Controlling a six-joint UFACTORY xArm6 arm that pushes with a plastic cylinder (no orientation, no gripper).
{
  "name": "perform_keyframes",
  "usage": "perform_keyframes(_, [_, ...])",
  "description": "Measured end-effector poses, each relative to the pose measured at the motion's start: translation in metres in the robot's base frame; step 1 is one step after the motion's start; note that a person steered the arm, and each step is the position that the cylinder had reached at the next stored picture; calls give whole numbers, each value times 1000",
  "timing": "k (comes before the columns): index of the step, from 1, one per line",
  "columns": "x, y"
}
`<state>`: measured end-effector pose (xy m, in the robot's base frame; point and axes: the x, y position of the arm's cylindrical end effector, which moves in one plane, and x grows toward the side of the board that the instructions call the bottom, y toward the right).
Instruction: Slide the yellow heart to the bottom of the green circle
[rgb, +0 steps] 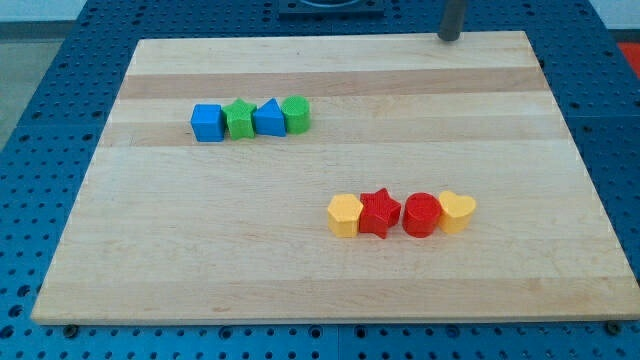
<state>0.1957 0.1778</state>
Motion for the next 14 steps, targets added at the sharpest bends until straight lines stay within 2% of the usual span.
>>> perform_keyframes(2, [5,0])
perform_keyframes(5, [227,88])
perform_keyframes(6, [302,86])
perform_keyframes(7, [341,78])
perform_keyframes(10, [353,20])
perform_keyframes(12, [314,-24])
perform_keyframes(14, [312,-89])
